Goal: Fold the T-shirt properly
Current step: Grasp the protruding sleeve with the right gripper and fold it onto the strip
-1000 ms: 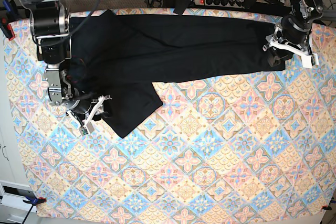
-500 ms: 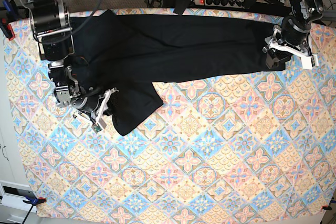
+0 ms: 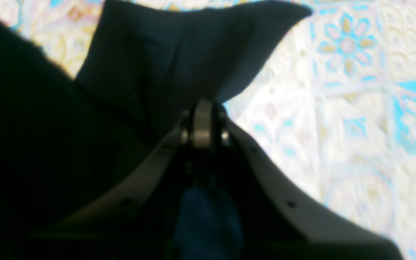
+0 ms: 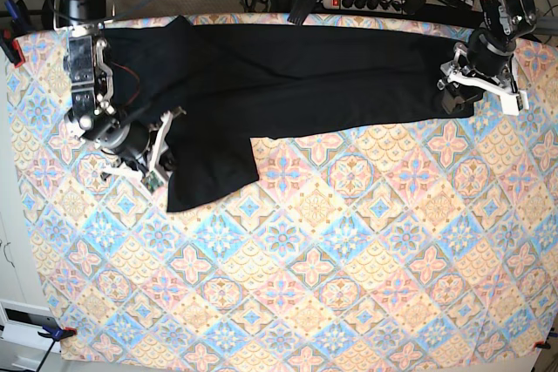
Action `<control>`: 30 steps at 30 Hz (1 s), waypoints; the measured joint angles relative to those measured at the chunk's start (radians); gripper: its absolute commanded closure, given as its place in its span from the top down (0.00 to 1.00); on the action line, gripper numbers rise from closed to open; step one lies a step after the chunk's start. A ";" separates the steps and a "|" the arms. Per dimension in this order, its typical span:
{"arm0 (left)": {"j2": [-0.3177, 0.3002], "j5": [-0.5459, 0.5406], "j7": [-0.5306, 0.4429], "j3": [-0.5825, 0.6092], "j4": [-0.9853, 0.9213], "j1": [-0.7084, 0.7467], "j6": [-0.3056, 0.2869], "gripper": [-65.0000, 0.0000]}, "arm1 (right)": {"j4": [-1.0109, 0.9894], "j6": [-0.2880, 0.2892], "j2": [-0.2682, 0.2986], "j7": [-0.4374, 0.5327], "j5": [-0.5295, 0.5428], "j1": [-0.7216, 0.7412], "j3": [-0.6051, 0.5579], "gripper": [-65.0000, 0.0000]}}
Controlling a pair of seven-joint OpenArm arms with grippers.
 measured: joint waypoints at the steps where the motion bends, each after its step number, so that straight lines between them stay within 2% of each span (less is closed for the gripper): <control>1: 0.000 0.000 0.002 0.000 0.000 0.000 0.000 0.49 | 0.036 0.001 0.002 -0.012 0.000 -0.025 0.008 0.01; 10: 0.000 0.000 0.003 0.000 -0.001 0.002 0.000 0.49 | 0.306 0.003 -0.001 -0.053 0.003 -0.262 0.123 0.01; 15: 0.000 0.000 0.003 0.000 -0.003 0.002 0.000 0.49 | 0.315 0.005 -0.002 -0.062 0.003 -0.397 0.171 0.01; 30: 0.000 0.000 0.003 0.000 -0.063 -0.024 0.000 0.49 | 0.355 0.003 0.002 -0.045 0.003 -0.562 0.204 0.01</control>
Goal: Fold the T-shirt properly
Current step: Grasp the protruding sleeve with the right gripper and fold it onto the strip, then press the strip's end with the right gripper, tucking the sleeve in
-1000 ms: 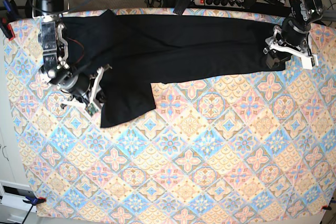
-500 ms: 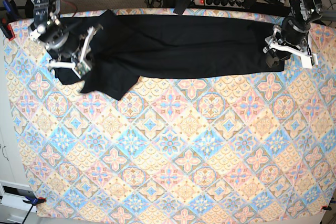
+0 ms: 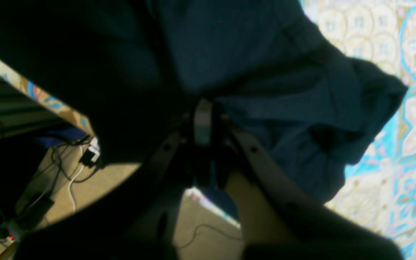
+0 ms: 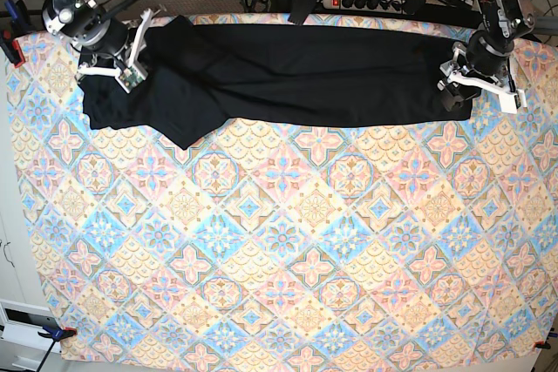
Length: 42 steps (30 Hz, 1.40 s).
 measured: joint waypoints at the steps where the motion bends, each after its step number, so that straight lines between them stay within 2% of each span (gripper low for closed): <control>1: 0.000 0.000 0.000 0.000 0.000 0.000 0.000 0.49 | 0.000 0.000 0.000 -0.004 0.000 -0.009 0.000 0.01; 10: 0.000 0.000 -0.003 0.000 -0.019 -0.023 0.000 0.49 | -0.001 0.000 0.018 -0.020 0.000 -0.037 0.022 0.02; 14: 0.000 0.001 0.000 0.000 -0.038 -0.031 0.001 0.49 | -0.003 0.001 0.017 -0.143 0.003 0.011 0.022 0.15; 18: 0.000 0.000 0.000 0.000 -0.038 -0.037 0.000 0.49 | -0.003 -0.006 0.018 -0.149 0.001 0.031 0.031 0.26; 23: 0.000 0.000 0.000 0.000 -0.038 -0.039 0.000 0.49 | -0.004 -0.001 -0.013 -0.154 -0.001 0.080 0.137 0.26; 25: 0.000 0.000 0.001 0.000 -0.039 -0.039 0.000 0.49 | -0.004 -0.015 -0.057 -0.146 -0.003 0.122 0.183 0.26; 28: -0.006 0.000 0.001 0.000 -0.039 -0.038 0.000 0.49 | -0.003 -0.003 -0.116 -0.122 0.000 0.132 0.217 0.27; 37: -0.101 0.003 0.000 -0.003 -0.039 -0.034 0.000 0.49 | -0.003 -0.003 -0.117 -0.100 0.000 0.136 0.192 0.26; 42: -0.097 0.001 0.001 -0.002 -0.039 -0.033 0.000 0.49 | -0.003 -0.007 -0.116 -0.118 -0.004 0.132 0.330 0.26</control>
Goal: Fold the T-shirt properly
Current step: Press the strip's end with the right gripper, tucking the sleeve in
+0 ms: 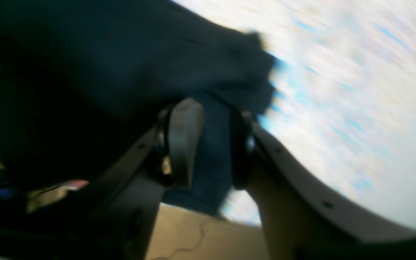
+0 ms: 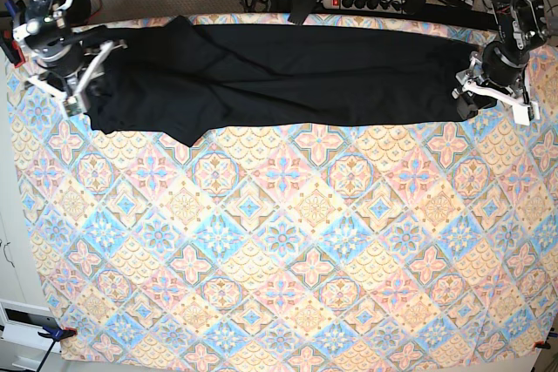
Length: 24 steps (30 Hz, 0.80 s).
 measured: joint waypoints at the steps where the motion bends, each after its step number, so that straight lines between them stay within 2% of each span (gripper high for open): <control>1: 0.000 0.000 0.000 0.000 0.000 0.000 0.000 0.49 | 0.000 -0.003 0.000 -0.010 0.000 0.002 0.025 0.26; 3: 0.003 0.000 0.000 0.002 0.000 0.000 0.000 0.49 | 0.000 -0.002 -0.011 -0.016 0.000 0.000 0.060 0.26; 6: 0.006 -0.001 0.000 0.004 0.000 0.000 0.000 0.49 | 0.000 0.003 -0.064 -0.013 0.000 -0.002 0.068 0.26; 9: 0.006 0.000 0.000 0.004 0.000 0.000 0.000 0.49 | 0.000 0.093 -0.073 -0.015 0.003 0.011 0.010 0.26; 14: 0.006 0.000 0.000 0.004 0.000 0.000 0.000 0.49 | 0.002 0.082 -0.066 0.005 0.008 0.077 -0.074 0.22; 20: 0.008 -0.001 0.000 0.003 0.000 0.006 -0.002 0.49 | -0.016 0.080 -0.065 -0.024 -0.007 0.173 -0.175 0.18; 24: 0.008 -0.001 0.000 0.000 0.000 0.014 -0.001 0.49 | -0.098 0.080 -0.064 0.029 -0.033 0.256 -0.264 0.18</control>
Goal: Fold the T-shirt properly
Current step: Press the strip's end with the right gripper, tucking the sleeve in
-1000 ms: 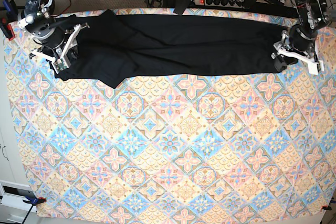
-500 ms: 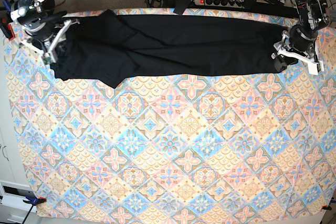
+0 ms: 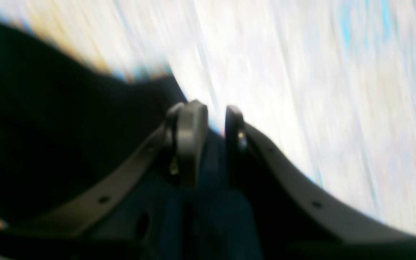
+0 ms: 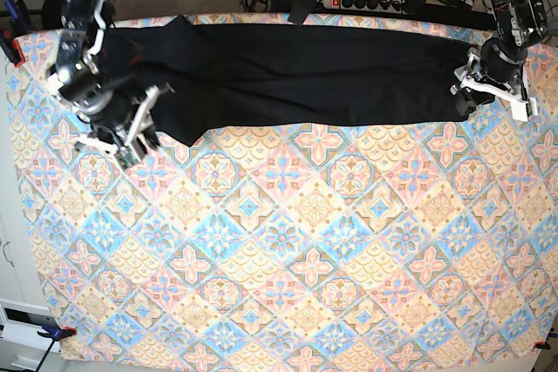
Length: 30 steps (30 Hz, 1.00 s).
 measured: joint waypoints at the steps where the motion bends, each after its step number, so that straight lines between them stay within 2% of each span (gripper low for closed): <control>1: 0.000 0.000 0.000 0.000 0.000 0.000 0.002 0.49 | -0.026 0.002 -0.004 -0.013 -0.057 -0.008 -0.014 0.18; 3: -0.006 0.000 0.000 -0.001 0.000 0.000 0.001 0.49 | -0.082 0.008 -0.005 -0.037 -0.144 -0.034 -0.029 0.18; 5: -0.011 0.002 0.000 -0.001 0.000 0.000 0.002 0.49 | -0.105 0.007 -0.001 -0.056 -0.177 -0.052 -0.029 0.18; 10: -0.032 0.004 -0.001 -0.001 -0.023 -0.002 -0.002 0.49 | -0.121 0.000 -0.001 -0.014 -0.155 -0.045 -0.031 0.18; 15: -0.070 -0.002 0.006 0.005 -0.097 -0.005 0.000 0.49 | -0.195 0.003 0.000 -0.043 -0.177 -0.111 -0.031 0.18; 26: -0.117 -0.001 0.004 0.006 -0.101 -0.008 -0.002 0.49 | -0.228 -0.012 0.004 0.007 -0.161 -0.141 -0.027 0.18; 30: -0.162 0.003 0.000 0.045 -0.101 -0.003 -0.001 0.49 | -0.218 -0.011 0.004 0.003 -0.161 -0.144 -0.027 0.18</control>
